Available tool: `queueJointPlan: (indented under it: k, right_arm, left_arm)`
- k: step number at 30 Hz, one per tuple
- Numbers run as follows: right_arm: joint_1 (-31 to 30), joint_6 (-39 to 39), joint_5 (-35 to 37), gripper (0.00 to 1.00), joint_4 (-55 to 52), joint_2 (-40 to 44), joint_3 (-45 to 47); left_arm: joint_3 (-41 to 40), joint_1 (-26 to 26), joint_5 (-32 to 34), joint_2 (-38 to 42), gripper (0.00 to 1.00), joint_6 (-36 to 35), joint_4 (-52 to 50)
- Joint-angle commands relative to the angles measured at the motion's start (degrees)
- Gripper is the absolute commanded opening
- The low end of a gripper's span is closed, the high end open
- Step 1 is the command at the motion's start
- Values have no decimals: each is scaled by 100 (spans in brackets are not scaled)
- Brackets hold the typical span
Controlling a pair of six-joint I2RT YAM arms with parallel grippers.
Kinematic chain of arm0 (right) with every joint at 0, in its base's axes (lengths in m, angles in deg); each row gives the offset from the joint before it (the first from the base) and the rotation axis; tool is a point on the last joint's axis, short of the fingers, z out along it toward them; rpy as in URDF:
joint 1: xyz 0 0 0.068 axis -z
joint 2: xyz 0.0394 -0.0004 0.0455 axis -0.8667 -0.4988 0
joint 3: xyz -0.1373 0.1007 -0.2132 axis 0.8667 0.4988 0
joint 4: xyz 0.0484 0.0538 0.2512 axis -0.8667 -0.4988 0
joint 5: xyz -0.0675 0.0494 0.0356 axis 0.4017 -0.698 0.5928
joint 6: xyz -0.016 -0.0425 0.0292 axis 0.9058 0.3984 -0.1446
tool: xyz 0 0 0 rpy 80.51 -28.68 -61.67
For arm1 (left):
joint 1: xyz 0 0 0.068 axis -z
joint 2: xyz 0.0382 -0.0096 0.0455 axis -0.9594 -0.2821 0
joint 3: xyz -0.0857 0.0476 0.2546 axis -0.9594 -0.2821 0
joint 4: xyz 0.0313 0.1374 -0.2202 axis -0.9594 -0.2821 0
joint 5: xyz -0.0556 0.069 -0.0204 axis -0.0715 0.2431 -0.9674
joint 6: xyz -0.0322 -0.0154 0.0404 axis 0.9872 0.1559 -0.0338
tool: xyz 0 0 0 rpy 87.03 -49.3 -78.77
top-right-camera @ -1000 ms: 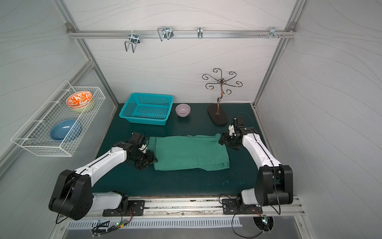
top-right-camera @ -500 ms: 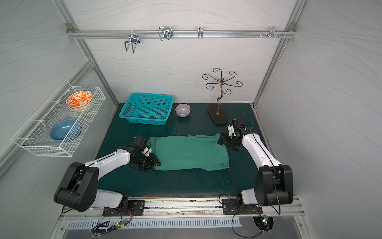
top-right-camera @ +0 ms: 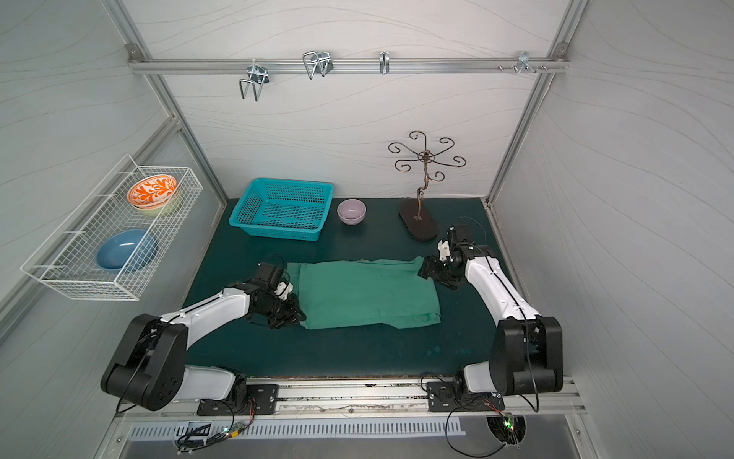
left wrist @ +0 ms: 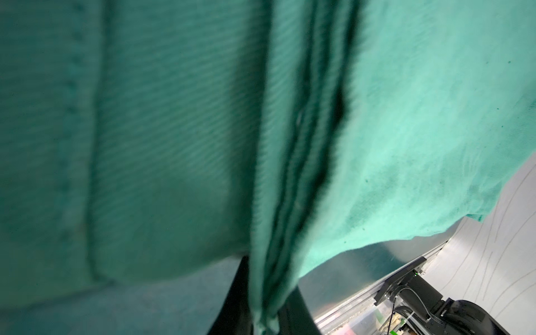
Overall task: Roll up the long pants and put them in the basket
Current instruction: Fold the long pant at the center of the board.
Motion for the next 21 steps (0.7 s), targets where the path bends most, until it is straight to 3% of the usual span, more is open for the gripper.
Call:
queueJointPlan:
  k: [1,21]
  right_arm:
    - [-26,-54,-53,73,14,-3,-37]
    - [-27,-94,-136,72,74,-1,-10]
  left_arm:
    - [132,16,207,92,25,-66,-400]
    - [308,18,29,328,26,-27,-767]
